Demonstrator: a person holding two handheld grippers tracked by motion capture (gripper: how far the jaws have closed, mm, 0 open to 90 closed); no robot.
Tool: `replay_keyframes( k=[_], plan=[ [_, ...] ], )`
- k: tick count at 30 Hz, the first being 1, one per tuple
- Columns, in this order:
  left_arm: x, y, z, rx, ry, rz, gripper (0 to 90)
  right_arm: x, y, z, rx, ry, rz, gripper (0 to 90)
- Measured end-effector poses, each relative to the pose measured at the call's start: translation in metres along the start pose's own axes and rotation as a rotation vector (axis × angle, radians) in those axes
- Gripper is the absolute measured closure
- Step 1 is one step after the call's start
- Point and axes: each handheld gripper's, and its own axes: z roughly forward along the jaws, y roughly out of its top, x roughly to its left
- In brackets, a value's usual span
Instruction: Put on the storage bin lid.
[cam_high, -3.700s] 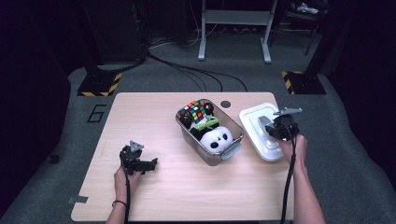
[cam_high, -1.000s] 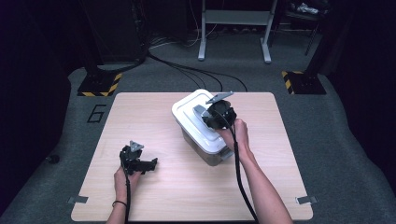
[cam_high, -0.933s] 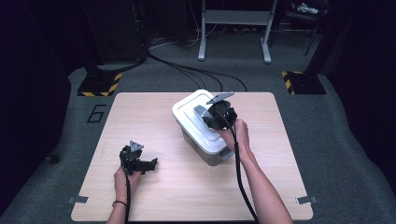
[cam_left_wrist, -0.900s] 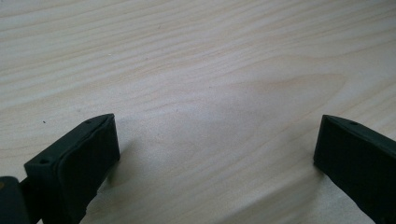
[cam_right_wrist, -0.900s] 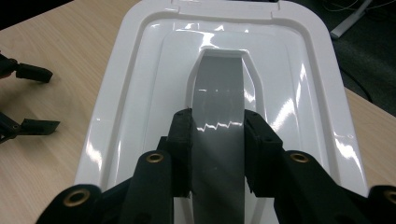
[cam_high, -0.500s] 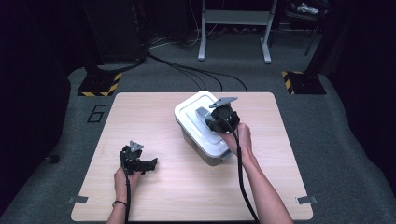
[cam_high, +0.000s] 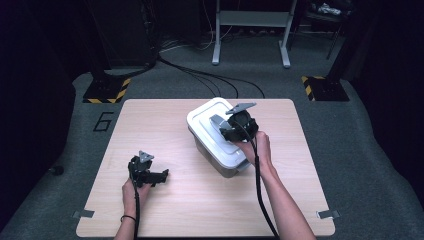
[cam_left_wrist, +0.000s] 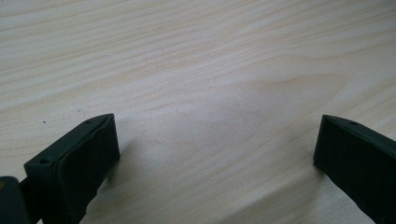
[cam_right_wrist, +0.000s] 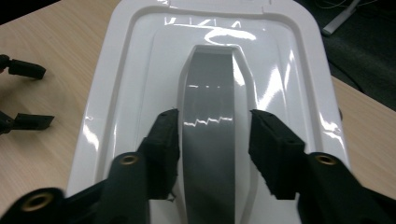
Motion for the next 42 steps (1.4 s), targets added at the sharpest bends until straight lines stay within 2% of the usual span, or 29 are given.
replay_keyframes(
  k=[2,4,7,12,21,25,33,38,42],
  plan=[
    [0.000,0.000,0.000,0.000,0.000,0.000,0.0,-0.002,0.000,-0.003,-0.019,0.005,0.001,38.5],
    [0.000,0.000,0.000,0.000,0.001,0.000,0.0,-0.003,-0.001,-0.009,-0.017,-0.004,0.009,27.6],
    [0.000,0.000,0.000,-0.006,0.004,0.003,0.0,-0.005,-0.003,-0.019,-0.009,-0.013,0.023,15.9],
    [0.000,0.000,0.001,-0.010,0.007,0.008,0.1,-0.009,-0.013,-0.031,0.021,-0.001,0.038,9.6],
    [0.000,0.000,0.001,-0.011,0.008,0.007,0.1,-0.013,-0.043,-0.047,0.030,-0.016,0.042,5.9],
    [0.000,0.000,0.001,-0.010,0.008,0.007,0.2,-0.014,-0.062,-0.057,0.016,-0.026,0.077,5.6],
    [0.000,0.000,0.001,-0.011,0.007,0.007,0.2,-0.017,-0.104,-0.075,0.008,-0.061,0.105,4.3],
    [0.000,0.000,0.001,-0.011,0.007,0.006,0.2,-0.021,-0.137,-0.077,0.021,-0.086,0.132,4.0],
    [0.000,0.000,0.001,-0.010,0.008,0.007,0.2,-0.026,-0.165,-0.068,0.035,-0.097,0.172,3.4]
  ],
)
